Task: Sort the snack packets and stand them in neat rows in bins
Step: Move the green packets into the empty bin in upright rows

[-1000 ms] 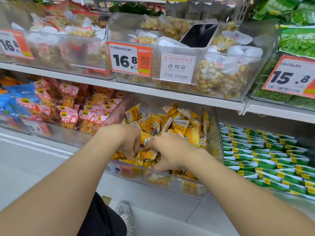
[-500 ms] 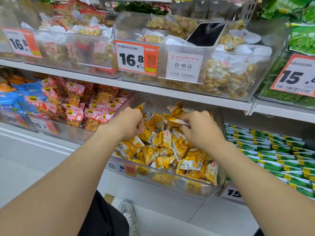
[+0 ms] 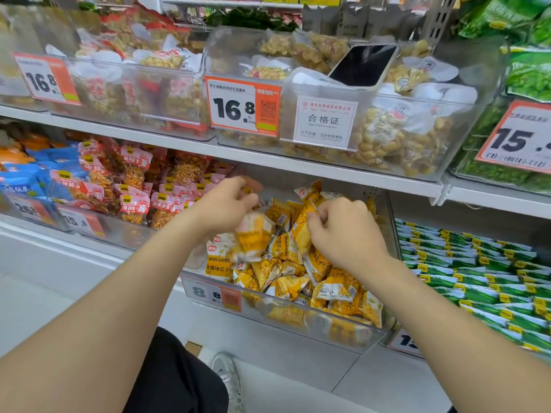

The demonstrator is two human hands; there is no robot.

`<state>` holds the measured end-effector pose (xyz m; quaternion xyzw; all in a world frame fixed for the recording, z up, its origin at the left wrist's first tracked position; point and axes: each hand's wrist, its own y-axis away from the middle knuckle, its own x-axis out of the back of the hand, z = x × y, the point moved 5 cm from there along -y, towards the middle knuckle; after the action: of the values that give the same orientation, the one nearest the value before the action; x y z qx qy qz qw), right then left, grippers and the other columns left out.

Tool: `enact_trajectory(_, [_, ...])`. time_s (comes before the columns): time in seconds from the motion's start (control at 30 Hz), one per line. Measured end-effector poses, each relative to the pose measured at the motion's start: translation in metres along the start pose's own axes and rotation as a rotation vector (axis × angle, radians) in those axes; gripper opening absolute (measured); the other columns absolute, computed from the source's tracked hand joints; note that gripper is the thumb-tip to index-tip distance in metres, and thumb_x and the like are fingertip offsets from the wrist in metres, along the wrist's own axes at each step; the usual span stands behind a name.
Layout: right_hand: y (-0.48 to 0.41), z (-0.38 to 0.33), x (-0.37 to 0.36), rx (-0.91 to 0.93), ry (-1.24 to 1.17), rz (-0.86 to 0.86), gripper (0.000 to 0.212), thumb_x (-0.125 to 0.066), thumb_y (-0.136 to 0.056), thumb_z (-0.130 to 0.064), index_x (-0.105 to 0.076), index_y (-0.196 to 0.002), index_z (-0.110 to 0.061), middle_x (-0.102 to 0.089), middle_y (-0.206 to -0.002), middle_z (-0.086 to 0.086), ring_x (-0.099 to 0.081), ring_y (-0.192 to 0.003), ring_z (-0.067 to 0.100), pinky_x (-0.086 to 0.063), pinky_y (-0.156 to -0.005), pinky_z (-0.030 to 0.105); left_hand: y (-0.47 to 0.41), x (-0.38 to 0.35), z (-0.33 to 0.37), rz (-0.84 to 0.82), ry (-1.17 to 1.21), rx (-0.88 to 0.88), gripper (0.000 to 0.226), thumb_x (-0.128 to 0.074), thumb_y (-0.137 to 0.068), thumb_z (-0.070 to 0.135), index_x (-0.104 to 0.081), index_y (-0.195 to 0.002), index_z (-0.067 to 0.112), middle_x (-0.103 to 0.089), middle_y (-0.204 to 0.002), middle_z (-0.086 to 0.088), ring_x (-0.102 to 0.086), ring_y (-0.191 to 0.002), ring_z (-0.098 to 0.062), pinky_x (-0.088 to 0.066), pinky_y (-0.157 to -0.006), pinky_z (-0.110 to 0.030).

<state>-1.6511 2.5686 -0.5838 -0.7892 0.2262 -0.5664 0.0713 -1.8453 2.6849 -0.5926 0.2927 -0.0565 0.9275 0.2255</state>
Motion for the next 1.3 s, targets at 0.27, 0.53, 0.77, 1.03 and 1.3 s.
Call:
enact_trajectory(0.27, [0.021, -0.018, -0.015, 0.287, -0.062, -0.492, 0.024, -0.067, -0.096, -0.047, -0.075, -0.09, -0.026, -0.075, -0.074, -0.01, -0.067, -0.072, -0.001, -0.056, -0.078, 0.027, 0.015, -0.016, 0.009, -0.193, -0.457, -0.083, 0.031, -0.046, -0.108, 0.013, -0.07, -0.124, 0.026, -0.07, -0.115, 0.003, -0.069, -0.104, -0.017, -0.055, -0.073, -0.023])
enact_trajectory(0.53, [0.047, -0.007, 0.033, 0.294, 0.07, -0.504, 0.033, -0.051, -0.095, -0.007, -0.072, -0.099, -0.031, -0.061, -0.108, -0.007, -0.054, -0.108, 0.014, -0.047, -0.095, 0.035, 0.042, -0.047, 0.031, -0.161, -0.457, -0.299, 0.032, -0.053, -0.104, 0.018, -0.061, -0.133, 0.029, -0.069, -0.113, 0.004, -0.065, -0.106, -0.015, -0.053, -0.094, -0.037])
enact_trajectory(0.77, [0.069, 0.064, 0.087, 0.011, 0.19, -0.437, 0.024, -0.048, -0.094, -0.007, -0.049, -0.099, -0.031, -0.044, -0.101, -0.007, -0.05, -0.095, 0.02, -0.045, -0.083, 0.04, 0.06, -0.094, 0.076, -0.165, -0.49, -0.612, 0.026, -0.06, -0.101, 0.027, -0.067, -0.126, 0.032, -0.06, -0.109, 0.017, -0.055, -0.113, -0.008, -0.047, -0.1, -0.032])
enact_trajectory(1.03, [0.119, 0.118, 0.097, -0.094, 0.11, -0.524, 0.019, -0.055, -0.093, -0.02, -0.058, -0.098, -0.038, -0.072, -0.076, -0.007, -0.064, -0.066, 0.006, -0.057, -0.067, 0.041, 0.09, -0.147, 0.105, -0.233, -0.403, -0.722, 0.033, -0.063, -0.1, 0.041, -0.054, -0.132, 0.037, -0.059, -0.098, 0.016, -0.059, -0.087, -0.002, -0.053, -0.078, -0.033])
enact_trajectory(1.3, [0.153, 0.174, 0.112, -0.12, 0.303, -0.554, 0.015, -0.064, -0.081, -0.023, -0.056, -0.082, -0.035, -0.061, -0.075, -0.015, -0.059, -0.075, 0.011, -0.057, -0.069, 0.043, 0.129, -0.22, 0.134, -0.082, -0.785, -1.14, 0.025, -0.06, -0.094, 0.048, -0.071, -0.104, 0.028, -0.062, -0.106, 0.008, -0.051, -0.116, -0.022, -0.039, -0.101, -0.042])
